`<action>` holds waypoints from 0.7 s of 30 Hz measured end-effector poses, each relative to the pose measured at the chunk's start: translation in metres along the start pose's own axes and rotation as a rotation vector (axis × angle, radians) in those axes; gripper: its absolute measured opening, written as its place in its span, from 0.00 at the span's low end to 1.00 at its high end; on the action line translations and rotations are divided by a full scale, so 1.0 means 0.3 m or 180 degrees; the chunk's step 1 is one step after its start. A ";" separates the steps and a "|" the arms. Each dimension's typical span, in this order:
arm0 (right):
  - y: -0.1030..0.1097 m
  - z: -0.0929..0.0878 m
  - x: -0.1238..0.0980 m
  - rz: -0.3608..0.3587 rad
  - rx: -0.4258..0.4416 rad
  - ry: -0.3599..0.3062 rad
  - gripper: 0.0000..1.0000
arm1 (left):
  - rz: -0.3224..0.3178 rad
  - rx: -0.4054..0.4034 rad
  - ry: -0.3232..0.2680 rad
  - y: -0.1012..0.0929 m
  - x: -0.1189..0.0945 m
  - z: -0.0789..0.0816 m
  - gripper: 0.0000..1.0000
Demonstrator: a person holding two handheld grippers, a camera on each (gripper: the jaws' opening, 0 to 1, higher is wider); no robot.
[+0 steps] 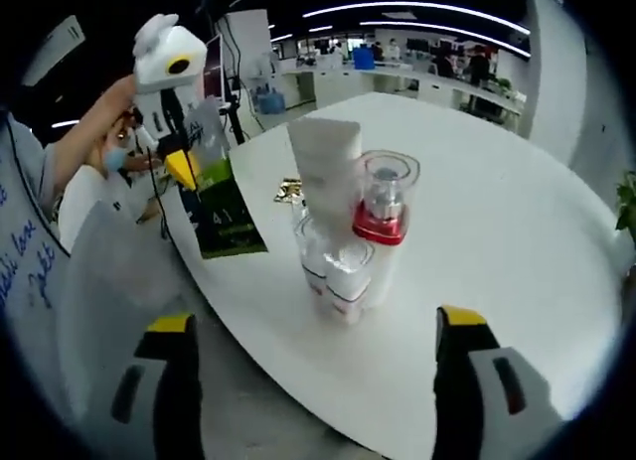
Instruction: Arrange the skincare products in the storage area until every visible bottle or jar stands upright without overlapping.
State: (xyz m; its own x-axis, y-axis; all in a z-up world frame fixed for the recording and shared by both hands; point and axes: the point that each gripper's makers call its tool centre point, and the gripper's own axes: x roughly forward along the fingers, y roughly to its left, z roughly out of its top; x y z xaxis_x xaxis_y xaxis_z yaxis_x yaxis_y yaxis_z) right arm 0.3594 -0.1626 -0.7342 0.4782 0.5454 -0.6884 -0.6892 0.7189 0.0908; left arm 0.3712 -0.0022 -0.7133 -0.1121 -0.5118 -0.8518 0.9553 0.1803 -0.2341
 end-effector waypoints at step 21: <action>0.206 0.015 0.100 0.0521 0.0447 -0.0190 0.51 | -0.0349 0.0386 0.0172 -0.048 0.055 -0.022 0.00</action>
State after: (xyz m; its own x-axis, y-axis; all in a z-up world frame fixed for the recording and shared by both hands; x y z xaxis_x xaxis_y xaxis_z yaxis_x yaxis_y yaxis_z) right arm 0.3338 -0.0999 -0.7460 0.4006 0.6812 -0.6127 -0.6797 0.6694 0.2998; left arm 0.3538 -0.0077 -0.7271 -0.2290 -0.4762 -0.8490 0.9622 0.0214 -0.2715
